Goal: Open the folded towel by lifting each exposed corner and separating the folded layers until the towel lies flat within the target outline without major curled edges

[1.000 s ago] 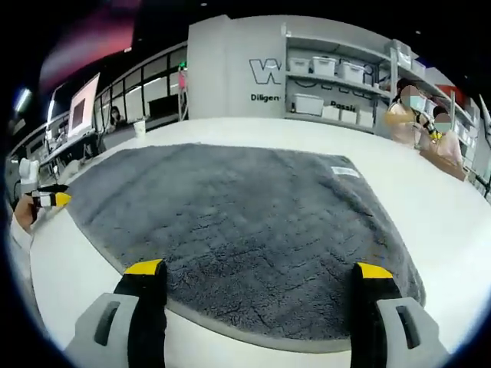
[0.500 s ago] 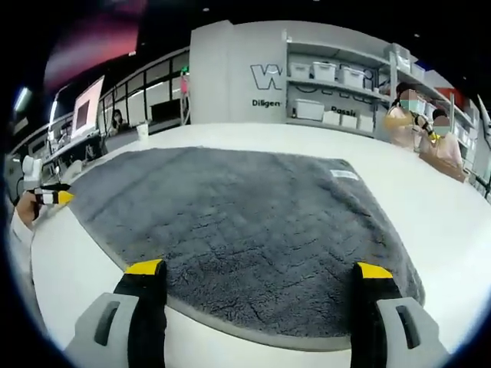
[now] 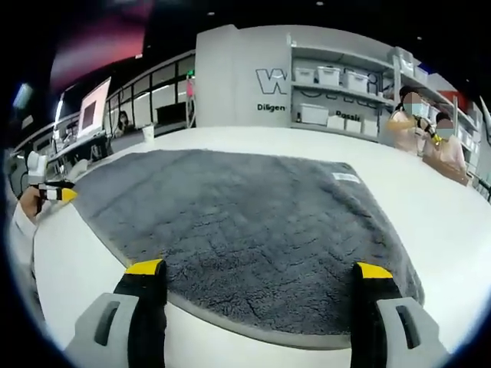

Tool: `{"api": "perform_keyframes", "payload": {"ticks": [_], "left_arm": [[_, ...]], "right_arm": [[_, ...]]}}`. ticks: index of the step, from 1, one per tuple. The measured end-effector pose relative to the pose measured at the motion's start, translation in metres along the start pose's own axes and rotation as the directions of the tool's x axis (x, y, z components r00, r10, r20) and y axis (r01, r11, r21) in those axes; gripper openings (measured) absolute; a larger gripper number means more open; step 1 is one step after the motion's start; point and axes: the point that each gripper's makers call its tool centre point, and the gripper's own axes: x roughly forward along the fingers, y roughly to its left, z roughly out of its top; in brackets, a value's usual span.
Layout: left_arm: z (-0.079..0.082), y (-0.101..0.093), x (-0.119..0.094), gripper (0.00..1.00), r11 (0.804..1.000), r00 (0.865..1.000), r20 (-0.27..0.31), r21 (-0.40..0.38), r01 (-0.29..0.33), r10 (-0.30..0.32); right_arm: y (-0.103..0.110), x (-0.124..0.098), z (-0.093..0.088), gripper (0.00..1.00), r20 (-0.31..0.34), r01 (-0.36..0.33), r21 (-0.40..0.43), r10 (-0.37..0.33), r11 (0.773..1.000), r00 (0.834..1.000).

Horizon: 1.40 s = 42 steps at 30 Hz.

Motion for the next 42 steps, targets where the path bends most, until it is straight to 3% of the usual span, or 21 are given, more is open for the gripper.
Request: {"api": "perform_keyframes", "payload": {"ticks": [17, 42], "left_arm": [[-0.002, 0.000, -0.002, 0.77, 1.000, 1.000, -0.003, 0.005, 0.004, -0.004], [-0.013, -0.002, -0.026, 0.75, 0.999, 0.999, -0.027, 0.022, 0.035, -0.034]], "right_arm": [[0.003, -0.003, -0.002, 1.00, 0.014, -0.017, -0.009, 0.017, 1.000, 1.000], [0.014, -0.028, -0.016, 1.00, -0.033, -0.062, -0.029, 0.061, 0.998, 0.998]]}}
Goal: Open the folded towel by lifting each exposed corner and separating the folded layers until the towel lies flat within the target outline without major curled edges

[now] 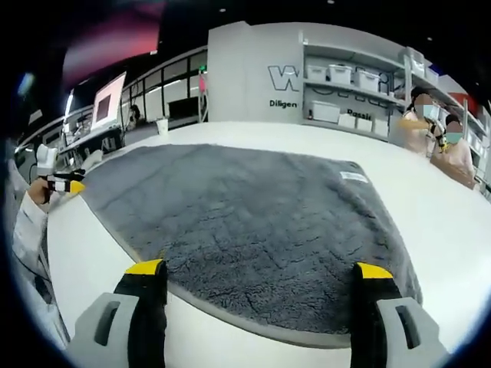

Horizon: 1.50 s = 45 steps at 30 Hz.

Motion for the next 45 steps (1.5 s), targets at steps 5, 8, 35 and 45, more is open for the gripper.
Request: {"api": "perform_keyframes", "payload": {"ticks": [5, 8, 35, 45], "left_arm": [[0.003, -0.003, -0.002, 0.75, 0.997, 0.999, -0.029, 0.064, 0.038, -0.037], [0.009, -0.004, -0.004, 0.80, 0.996, 0.999, -0.034, 0.078, 0.038, -0.035], [0.166, 0.069, 0.122, 0.57, 0.997, 0.977, 0.208, -0.044, 0.062, -0.051], [0.172, 0.103, 0.160, 0.50, 0.998, 0.974, 0.218, -0.014, -0.062, 0.064]], "right_arm": [[0.002, -0.003, -0.002, 1.00, -0.070, -0.029, -0.010, 0.028, 1.000, 0.997], [0.003, -0.005, -0.003, 0.99, -0.119, -0.037, -0.025, 0.034, 0.999, 0.992], [-0.086, 0.035, 0.158, 0.99, 0.087, 0.123, -0.006, -0.122, 0.992, 0.989], [-0.107, 0.080, 0.191, 0.78, 0.198, 0.081, 0.029, -0.085, 0.996, 0.977]]}}
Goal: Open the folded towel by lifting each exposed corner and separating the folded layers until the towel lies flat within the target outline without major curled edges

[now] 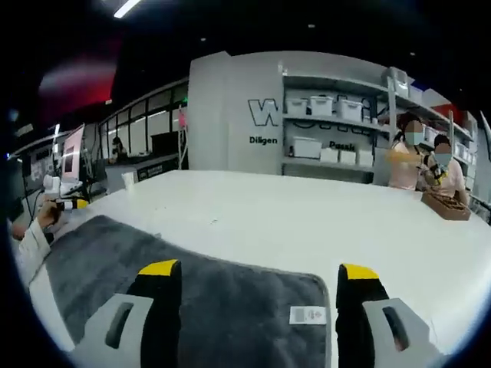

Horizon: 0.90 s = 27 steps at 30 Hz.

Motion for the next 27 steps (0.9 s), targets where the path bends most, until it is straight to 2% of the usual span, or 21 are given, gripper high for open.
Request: {"api": "perform_keyframes", "payload": {"ticks": [2, 5, 10, 12, 13, 17, 21, 24, 27], "left_arm": [[-0.010, -0.007, 0.003, 0.47, 0.999, 0.997, -0.052, -0.006, 0.053, -0.053], [-0.015, -0.005, 0.011, 0.44, 0.998, 0.997, -0.058, -0.022, 0.053, -0.054], [-0.026, -0.005, 0.017, 0.44, 0.998, 0.995, -0.082, -0.022, 0.056, -0.058], [-0.027, 0.000, 0.018, 0.42, 0.999, 0.995, -0.086, -0.018, 0.044, -0.046], [-0.028, 0.006, 0.019, 0.40, 1.000, 0.996, -0.091, -0.010, 0.024, -0.025], [-0.034, 0.015, 0.025, 0.27, 1.000, 0.995, -0.100, 0.002, -0.003, 0.004], [-0.045, 0.022, 0.034, 0.28, 0.999, 0.988, -0.149, 0.034, -0.037, 0.041], [-0.045, 0.019, 0.036, 0.26, 0.999, 0.989, -0.147, 0.042, -0.025, 0.031], [-0.054, 0.019, 0.037, 0.24, 0.996, 0.983, -0.181, 0.084, -0.027, 0.042]], "right_arm": [[-0.004, 0.011, -0.002, 0.75, -0.012, 0.004, 0.000, -0.004, 1.000, 1.000], [-0.006, 0.025, -0.003, 0.73, -0.013, 0.005, 0.011, -0.005, 1.000, 1.000], [-0.022, 0.046, -0.017, 0.62, -0.040, 0.037, 0.021, -0.036, 0.999, 0.999], [-0.031, 0.051, -0.022, 0.60, -0.046, 0.055, 0.031, -0.054, 0.998, 0.997], [-0.039, 0.055, -0.030, 0.58, -0.070, 0.069, 0.036, -0.067, 0.997, 0.995], [-0.047, 0.062, -0.041, 0.50, -0.101, 0.077, 0.038, -0.072, 0.996, 0.992], [-0.054, 0.072, -0.044, 0.50, -0.107, 0.096, 0.051, -0.090, 0.994, 0.990], [-0.052, 0.076, -0.045, 0.51, -0.108, 0.100, 0.039, -0.095, 0.994, 0.990], [-0.051, 0.083, -0.046, 0.51, -0.115, 0.086, 0.041, -0.081, 0.995, 0.990]]}}
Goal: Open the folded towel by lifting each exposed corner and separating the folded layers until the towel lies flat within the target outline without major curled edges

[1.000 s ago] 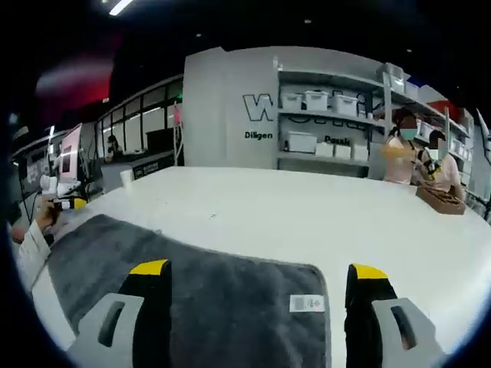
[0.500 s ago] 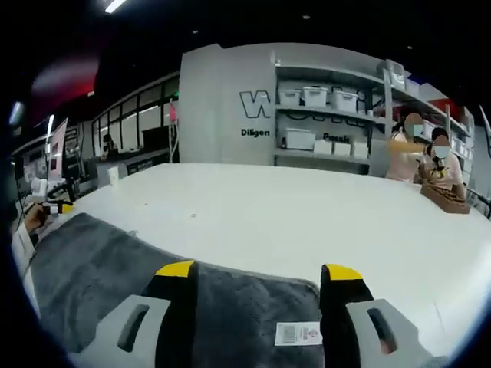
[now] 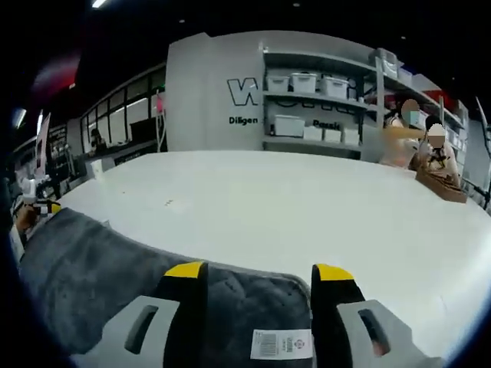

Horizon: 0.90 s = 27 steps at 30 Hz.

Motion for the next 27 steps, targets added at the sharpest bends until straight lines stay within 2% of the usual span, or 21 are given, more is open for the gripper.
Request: {"api": "perform_keyframes", "payload": {"ticks": [3, 5, 11, 13, 22, 25, 27], "left_arm": [[-0.007, 0.000, 0.002, 0.24, 1.000, 1.000, -0.020, -0.003, 0.004, -0.004], [-0.006, -0.002, 0.002, 0.22, 1.000, 1.000, -0.011, -0.017, 0.014, -0.014], [-0.006, -0.014, 0.006, 0.08, 0.998, 0.998, -0.011, 0.011, 0.067, -0.066], [-0.005, -0.013, 0.006, 0.08, 0.997, 0.998, -0.012, 0.045, 0.056, -0.055], [-0.004, -0.011, 0.007, 0.08, 0.998, 0.999, -0.017, 0.032, 0.046, -0.046], [-0.004, -0.013, 0.007, 0.07, 0.996, 0.999, -0.016, 0.081, 0.046, -0.045], [-0.003, -0.013, 0.008, 0.06, 0.993, 0.999, -0.011, 0.113, 0.044, -0.043]], "right_arm": [[0.002, 0.001, -0.006, 0.52, -0.023, -0.008, -0.016, 0.007, 1.000, 1.000], [-0.002, 0.002, -0.008, 0.51, -0.027, -0.004, -0.008, 0.003, 1.000, 1.000], [-0.015, 0.004, -0.021, 0.50, -0.062, 0.025, 0.002, -0.025, 1.000, 0.998], [-0.018, 0.006, -0.024, 0.49, -0.069, 0.027, 0.011, -0.026, 1.000, 0.997], [-0.022, 0.013, -0.043, 0.44, -0.118, 0.028, 0.025, -0.025, 0.999, 0.993], [-0.023, 0.013, -0.047, 0.41, -0.135, 0.042, -0.003, -0.042, 0.999, 0.990], [-0.022, 0.013, -0.047, 0.39, -0.132, 0.038, 0.019, -0.035, 0.999, 0.991]]}}
